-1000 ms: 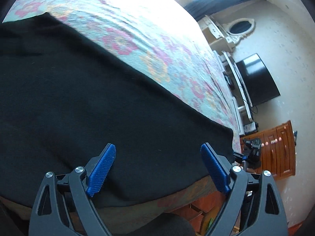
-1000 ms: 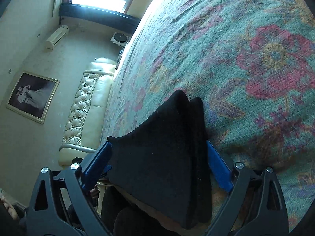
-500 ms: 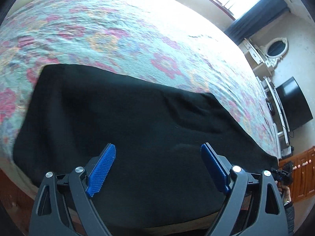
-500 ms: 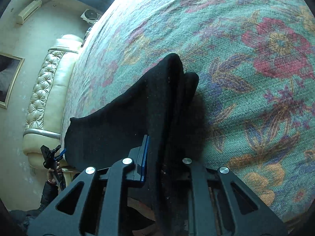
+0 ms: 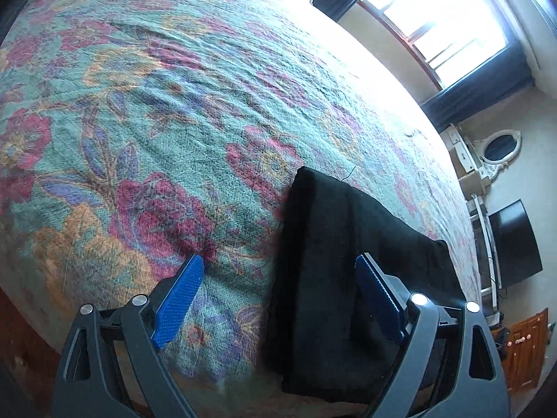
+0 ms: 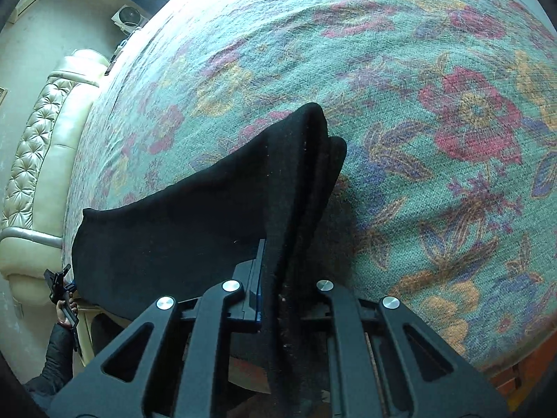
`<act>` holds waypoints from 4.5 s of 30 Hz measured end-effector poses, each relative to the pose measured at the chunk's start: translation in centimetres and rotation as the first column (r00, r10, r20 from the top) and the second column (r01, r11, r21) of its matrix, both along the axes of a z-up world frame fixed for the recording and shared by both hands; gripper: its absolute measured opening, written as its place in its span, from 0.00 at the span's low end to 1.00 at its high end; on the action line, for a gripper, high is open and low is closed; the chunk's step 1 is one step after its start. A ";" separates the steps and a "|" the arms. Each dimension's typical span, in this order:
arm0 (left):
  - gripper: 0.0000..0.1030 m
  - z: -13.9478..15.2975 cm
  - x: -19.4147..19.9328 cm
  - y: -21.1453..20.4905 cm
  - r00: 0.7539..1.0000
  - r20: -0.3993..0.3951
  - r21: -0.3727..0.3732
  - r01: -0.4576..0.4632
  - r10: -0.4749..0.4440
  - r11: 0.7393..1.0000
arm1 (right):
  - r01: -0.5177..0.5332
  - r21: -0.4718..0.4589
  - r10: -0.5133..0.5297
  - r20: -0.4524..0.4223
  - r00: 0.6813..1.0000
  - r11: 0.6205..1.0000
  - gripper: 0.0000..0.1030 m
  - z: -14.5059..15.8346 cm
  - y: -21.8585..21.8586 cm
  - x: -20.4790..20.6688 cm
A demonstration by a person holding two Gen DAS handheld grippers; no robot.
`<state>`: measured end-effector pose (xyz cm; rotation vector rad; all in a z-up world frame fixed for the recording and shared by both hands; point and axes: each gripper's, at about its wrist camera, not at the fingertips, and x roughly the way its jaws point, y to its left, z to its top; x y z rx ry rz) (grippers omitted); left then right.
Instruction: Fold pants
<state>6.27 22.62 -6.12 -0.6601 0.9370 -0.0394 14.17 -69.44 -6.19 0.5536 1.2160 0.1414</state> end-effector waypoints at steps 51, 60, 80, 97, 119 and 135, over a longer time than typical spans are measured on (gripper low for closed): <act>0.90 0.3 0.4 -7.7 0.980 0.035 0.193 0.183 -0.193 0.964 | -0.332 -0.029 0.325 0.295 0.898 0.943 0.10 19.6 32.7 2.4; 0.90 0.1 0.0 -7.5 0.981 0.058 0.168 0.173 -0.185 0.970 | -0.421 -0.091 0.430 0.183 0.884 0.903 0.10 14.7 42.5 4.2; 0.90 -0.5 -0.3 -7.2 0.981 0.086 0.138 0.162 -0.174 0.977 | -0.448 -0.006 0.448 0.052 0.893 0.894 0.55 2.8 52.7 5.5; 0.90 -0.7 -1.1 -7.0 0.977 0.104 0.131 0.173 -0.187 0.976 | -0.369 0.403 0.315 0.196 0.929 0.838 0.58 1.2 50.6 1.0; 0.90 -1.0 -0.8 -7.3 0.975 0.118 0.140 0.170 -0.187 0.975 | -0.566 -0.451 0.691 0.178 0.700 0.690 0.45 3.7 55.9 -3.8; 0.90 -0.9 -0.2 -6.9 0.979 0.125 0.114 0.147 -0.161 0.983 | -0.567 -0.019 0.558 0.202 0.805 0.824 0.45 2.7 55.4 -1.1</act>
